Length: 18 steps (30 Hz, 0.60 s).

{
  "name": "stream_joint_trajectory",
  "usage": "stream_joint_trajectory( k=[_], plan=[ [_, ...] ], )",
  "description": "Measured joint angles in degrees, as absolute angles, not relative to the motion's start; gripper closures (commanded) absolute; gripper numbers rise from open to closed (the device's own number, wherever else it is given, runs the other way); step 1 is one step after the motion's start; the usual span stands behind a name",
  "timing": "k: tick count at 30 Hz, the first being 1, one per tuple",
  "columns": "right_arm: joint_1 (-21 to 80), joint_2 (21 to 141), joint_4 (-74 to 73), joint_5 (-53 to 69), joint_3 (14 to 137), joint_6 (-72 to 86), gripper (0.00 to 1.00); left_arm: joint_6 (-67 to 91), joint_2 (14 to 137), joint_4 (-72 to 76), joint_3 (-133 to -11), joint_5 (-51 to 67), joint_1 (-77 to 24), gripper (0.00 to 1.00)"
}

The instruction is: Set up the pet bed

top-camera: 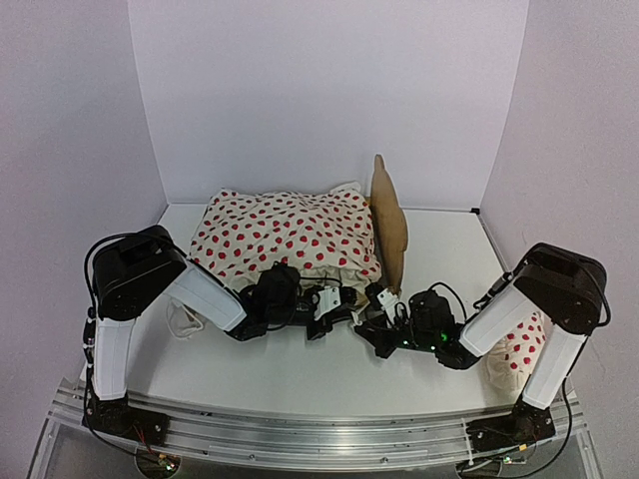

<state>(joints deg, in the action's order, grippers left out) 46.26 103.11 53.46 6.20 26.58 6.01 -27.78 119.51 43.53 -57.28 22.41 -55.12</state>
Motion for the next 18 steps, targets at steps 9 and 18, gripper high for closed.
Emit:
stream_joint_trajectory(
  k=[9,18],
  plan=[
    [46.3,101.3,51.5,2.4,24.0,6.5,1.00,-24.2,119.2,43.5,-57.3,23.6,-54.2,1.00],
    [46.3,93.9,40.4,3.0,25.2,7.1,1.00,-23.5,118.5,42.6,-57.3,24.3,-53.9,1.00]
  ],
)
